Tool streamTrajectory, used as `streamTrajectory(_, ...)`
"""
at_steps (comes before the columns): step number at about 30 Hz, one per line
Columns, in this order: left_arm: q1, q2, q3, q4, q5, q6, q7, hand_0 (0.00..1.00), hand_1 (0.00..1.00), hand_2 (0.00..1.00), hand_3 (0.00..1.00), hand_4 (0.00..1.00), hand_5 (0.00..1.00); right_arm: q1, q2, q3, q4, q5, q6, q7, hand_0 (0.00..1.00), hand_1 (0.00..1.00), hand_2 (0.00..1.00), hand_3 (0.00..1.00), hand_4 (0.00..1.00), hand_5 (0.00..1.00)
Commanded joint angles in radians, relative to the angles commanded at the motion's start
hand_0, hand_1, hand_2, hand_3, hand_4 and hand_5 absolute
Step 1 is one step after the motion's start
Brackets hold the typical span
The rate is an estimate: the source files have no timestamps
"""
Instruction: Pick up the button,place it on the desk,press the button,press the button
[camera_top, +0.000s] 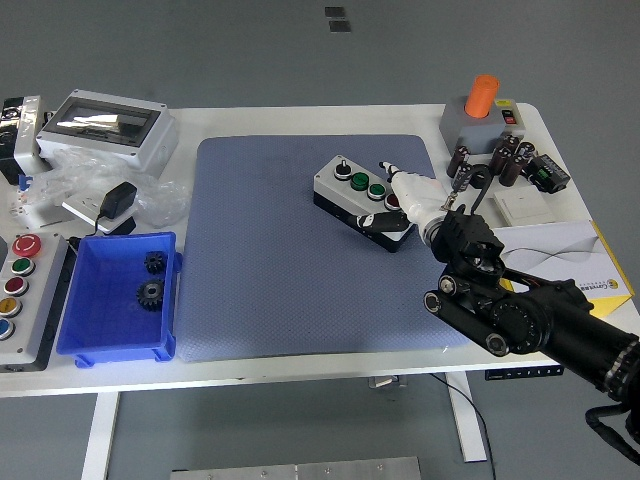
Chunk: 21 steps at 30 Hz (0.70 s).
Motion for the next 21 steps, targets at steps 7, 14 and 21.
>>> streamTrajectory(7,-0.001,0.0,-0.001,0.0,0.001,0.0,0.0,0.737,0.743,0.595,0.595,0.563,0.163,0.003,0.003,-0.003,-0.019,-0.031,0.014,-0.001,0.361,0.614,0.678,0.873,0.969,0.411)
streamTrajectory(14,-0.001,0.0,0.001,0.0,0.0,0.0,-0.001,0.737,0.742,0.595,0.596,0.569,0.165,0.002,0.005,0.0,-0.027,-0.051,0.003,0.002,0.289,0.497,0.547,0.786,0.856,0.215)
streamTrajectory(21,0.0,-0.001,0.004,0.0,-0.004,0.002,-0.002,0.737,0.742,0.597,0.598,0.577,0.169,-0.002,0.002,0.005,-0.015,-0.05,-0.035,0.032,0.263,0.422,0.446,0.571,0.64,0.123)
